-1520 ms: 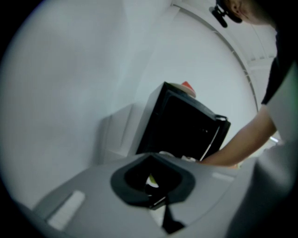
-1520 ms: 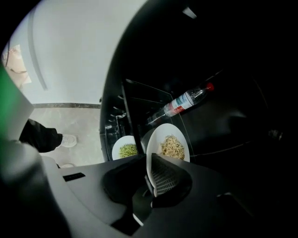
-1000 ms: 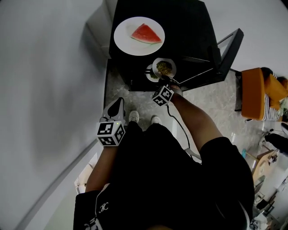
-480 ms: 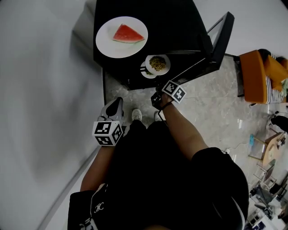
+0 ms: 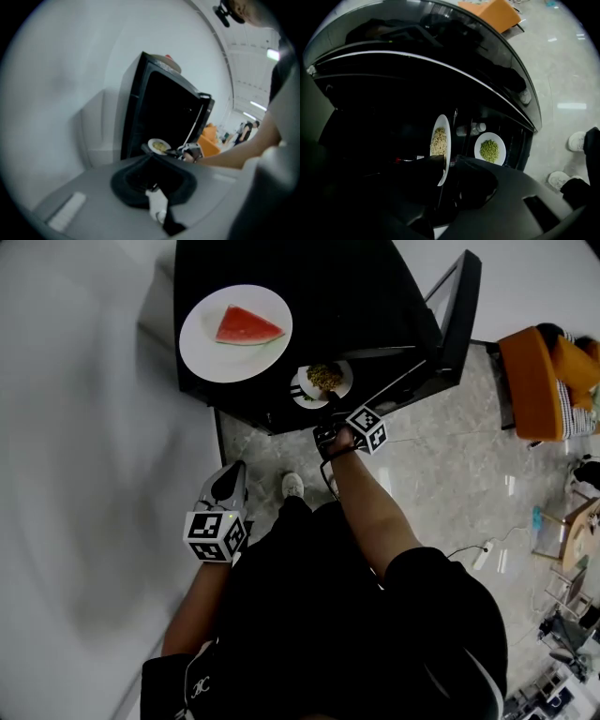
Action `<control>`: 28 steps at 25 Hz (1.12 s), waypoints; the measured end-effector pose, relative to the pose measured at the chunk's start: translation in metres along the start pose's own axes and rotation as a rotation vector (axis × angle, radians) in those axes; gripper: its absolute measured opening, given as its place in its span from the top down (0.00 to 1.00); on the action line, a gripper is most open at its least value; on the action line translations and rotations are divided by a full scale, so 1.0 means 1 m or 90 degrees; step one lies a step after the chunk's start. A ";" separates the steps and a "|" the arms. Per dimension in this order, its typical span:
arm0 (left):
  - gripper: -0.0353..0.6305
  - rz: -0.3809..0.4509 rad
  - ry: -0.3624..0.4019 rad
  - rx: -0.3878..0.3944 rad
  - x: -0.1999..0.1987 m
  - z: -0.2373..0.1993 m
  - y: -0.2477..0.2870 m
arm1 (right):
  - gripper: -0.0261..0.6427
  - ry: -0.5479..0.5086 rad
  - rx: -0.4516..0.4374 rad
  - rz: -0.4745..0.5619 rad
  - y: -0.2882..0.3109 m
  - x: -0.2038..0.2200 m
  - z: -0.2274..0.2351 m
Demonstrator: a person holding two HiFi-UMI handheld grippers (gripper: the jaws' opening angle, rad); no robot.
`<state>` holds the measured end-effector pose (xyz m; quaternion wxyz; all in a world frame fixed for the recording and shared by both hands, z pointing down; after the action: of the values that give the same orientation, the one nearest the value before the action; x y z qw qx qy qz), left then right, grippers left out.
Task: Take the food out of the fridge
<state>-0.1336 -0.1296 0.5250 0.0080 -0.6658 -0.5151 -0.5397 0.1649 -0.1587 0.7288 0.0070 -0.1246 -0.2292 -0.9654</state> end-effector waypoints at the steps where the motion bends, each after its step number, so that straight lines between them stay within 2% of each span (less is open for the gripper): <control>1: 0.95 -0.001 -0.001 -0.001 0.000 -0.003 0.000 | 0.84 0.001 -0.005 -0.002 0.002 0.000 -0.001; 4: 0.95 0.002 -0.005 -0.007 -0.002 -0.010 0.000 | 0.92 0.014 -0.033 -0.005 0.004 0.000 -0.005; 8: 0.95 0.006 -0.005 -0.003 -0.008 -0.012 0.005 | 0.94 0.017 -0.076 -0.011 0.000 0.000 -0.010; 19: 0.95 0.008 0.034 0.059 -0.024 0.013 0.024 | 0.94 -0.021 -0.128 -0.073 -0.042 0.012 -0.025; 28: 0.95 0.026 0.074 0.127 -0.040 0.047 0.050 | 0.94 -0.036 -0.171 -0.110 -0.121 0.025 -0.058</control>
<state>-0.0612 -0.1533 0.5035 0.1151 -0.6399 -0.5511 -0.5230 0.1183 -0.0756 0.6312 -0.0991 -0.1312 -0.1078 -0.9805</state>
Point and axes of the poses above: the fingertips, and each gripper's own axes: y forward along the fingers, z to its right, x out of its underside, the point moved 4 cm from there along -y, backward along the fingers, and after that the axes turned 12 degrees about -y, right-handed, at the moved point
